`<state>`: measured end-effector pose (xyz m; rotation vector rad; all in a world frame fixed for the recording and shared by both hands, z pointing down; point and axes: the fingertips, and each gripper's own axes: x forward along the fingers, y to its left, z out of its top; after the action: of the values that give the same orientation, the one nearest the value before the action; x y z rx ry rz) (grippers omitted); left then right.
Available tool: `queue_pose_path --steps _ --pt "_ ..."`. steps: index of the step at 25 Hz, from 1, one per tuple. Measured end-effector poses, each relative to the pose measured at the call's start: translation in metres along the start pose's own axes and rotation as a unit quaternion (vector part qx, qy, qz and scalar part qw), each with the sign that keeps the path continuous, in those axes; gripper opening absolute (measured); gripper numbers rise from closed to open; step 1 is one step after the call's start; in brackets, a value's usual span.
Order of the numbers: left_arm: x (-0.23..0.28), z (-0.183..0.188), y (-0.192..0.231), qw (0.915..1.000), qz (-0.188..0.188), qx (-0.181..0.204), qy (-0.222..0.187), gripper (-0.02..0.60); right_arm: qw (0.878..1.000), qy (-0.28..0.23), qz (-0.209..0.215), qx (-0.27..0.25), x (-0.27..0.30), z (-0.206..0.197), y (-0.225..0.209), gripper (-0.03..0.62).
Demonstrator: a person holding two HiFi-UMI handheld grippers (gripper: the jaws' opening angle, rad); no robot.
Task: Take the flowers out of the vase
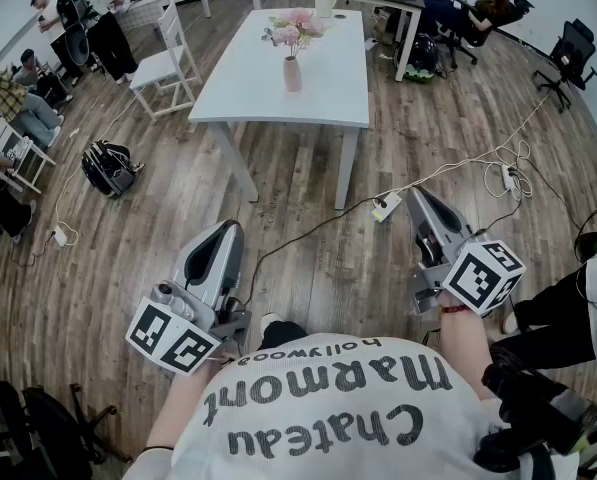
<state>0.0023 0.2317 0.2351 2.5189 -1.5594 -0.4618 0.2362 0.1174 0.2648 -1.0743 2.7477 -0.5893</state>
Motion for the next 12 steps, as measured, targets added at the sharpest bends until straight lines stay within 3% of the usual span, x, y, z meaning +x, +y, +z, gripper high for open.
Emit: queue_pose_path --steps 7,12 --pt "-0.004 0.007 -0.002 1.0000 0.001 0.007 -0.005 0.005 1.000 0.002 0.014 -0.005 0.001 0.001 0.011 0.015" --pt "-0.002 -0.002 0.008 0.9998 0.001 0.007 0.018 0.005 0.999 -0.002 0.027 0.028 0.019 -0.011 0.009 0.015"
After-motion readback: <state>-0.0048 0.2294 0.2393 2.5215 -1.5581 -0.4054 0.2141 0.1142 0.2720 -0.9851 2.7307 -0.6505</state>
